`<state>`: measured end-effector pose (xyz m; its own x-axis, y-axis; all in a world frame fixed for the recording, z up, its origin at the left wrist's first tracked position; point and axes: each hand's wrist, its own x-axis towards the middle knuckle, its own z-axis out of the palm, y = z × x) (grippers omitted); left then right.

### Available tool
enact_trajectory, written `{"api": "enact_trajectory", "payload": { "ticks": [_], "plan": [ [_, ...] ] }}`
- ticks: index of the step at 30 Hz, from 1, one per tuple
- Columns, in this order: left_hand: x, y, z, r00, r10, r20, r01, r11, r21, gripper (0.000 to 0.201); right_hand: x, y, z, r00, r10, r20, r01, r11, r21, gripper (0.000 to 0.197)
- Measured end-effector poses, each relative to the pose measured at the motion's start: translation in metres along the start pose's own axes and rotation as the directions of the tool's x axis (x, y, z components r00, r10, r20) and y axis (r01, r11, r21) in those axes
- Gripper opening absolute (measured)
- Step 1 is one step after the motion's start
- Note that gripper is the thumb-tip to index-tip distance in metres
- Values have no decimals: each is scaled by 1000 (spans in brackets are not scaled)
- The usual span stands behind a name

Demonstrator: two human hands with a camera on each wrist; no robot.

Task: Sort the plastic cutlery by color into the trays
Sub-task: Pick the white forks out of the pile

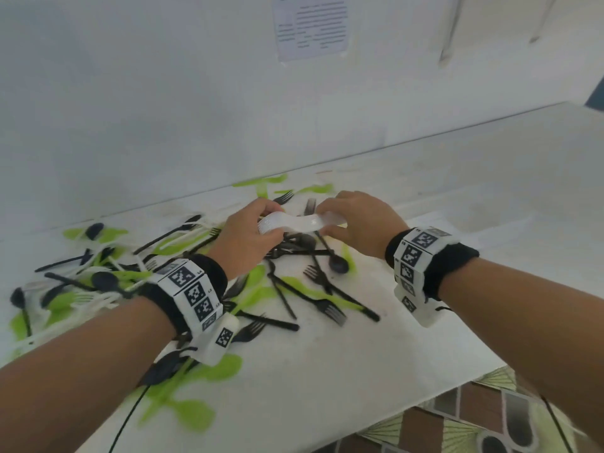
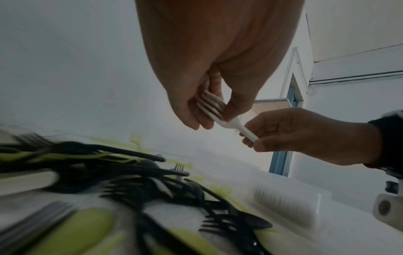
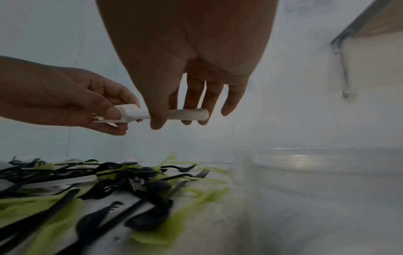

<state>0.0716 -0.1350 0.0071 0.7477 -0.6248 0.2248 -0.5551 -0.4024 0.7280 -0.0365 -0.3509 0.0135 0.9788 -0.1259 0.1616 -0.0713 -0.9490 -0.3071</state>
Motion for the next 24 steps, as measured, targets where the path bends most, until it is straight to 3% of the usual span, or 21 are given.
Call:
{"api": "enact_trajectory", "payload": {
  "ticks": [10,19,24],
  "plan": [
    [72,59,85,1000,-25,19,25,999,34,28,-1,118,-37,999,33,-36,-31,998,52,37],
    [151,66,127,999,28,27,-29,999,20,26,36,184,-58,995,99,-6,-98,995,20,37],
    [196,57,143,999,30,41,-36,987,159,27,69,212,-72,989,132,61,-131,991,-5,37]
  ]
}}
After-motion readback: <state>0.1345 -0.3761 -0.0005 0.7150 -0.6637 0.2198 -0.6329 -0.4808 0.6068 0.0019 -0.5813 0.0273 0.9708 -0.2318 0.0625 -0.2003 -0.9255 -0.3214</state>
